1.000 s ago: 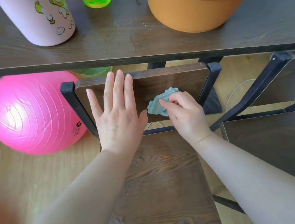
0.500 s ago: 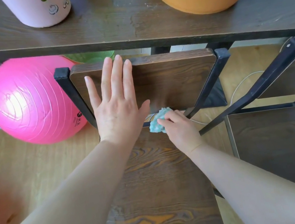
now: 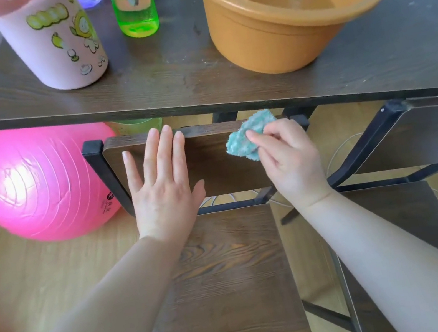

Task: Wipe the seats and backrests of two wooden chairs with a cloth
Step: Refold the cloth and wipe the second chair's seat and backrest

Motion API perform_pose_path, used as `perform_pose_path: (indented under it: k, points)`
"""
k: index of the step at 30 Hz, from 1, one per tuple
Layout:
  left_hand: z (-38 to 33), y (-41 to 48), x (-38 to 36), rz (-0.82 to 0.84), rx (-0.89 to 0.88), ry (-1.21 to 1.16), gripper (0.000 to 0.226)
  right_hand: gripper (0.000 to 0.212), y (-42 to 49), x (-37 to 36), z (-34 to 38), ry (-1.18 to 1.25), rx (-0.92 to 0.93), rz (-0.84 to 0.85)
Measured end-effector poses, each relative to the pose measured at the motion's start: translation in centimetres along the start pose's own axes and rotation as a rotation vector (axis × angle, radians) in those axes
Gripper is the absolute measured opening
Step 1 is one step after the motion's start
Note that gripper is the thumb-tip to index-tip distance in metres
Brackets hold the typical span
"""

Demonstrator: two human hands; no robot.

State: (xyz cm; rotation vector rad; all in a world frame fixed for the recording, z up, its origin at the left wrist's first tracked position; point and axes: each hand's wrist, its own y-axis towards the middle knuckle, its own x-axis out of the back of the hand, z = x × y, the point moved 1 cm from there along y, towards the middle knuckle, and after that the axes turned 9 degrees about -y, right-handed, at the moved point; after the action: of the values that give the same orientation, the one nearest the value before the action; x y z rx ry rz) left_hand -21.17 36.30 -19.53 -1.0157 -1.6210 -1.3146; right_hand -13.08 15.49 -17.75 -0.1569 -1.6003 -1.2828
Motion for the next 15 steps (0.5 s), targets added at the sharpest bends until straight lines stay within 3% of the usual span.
perform_pose_path:
  k: [9,15]
  points:
    - [-0.3,0.4,-1.3,-0.123,0.005,-0.073,0.084,0.029,-5.9,-4.5,-0.3,0.032,-0.065,0.258]
    - [-0.5,0.6,-1.6,-0.176,0.011,-0.119,0.079,0.077,-9.3,-7.9,0.2,0.07,-0.248,0.533]
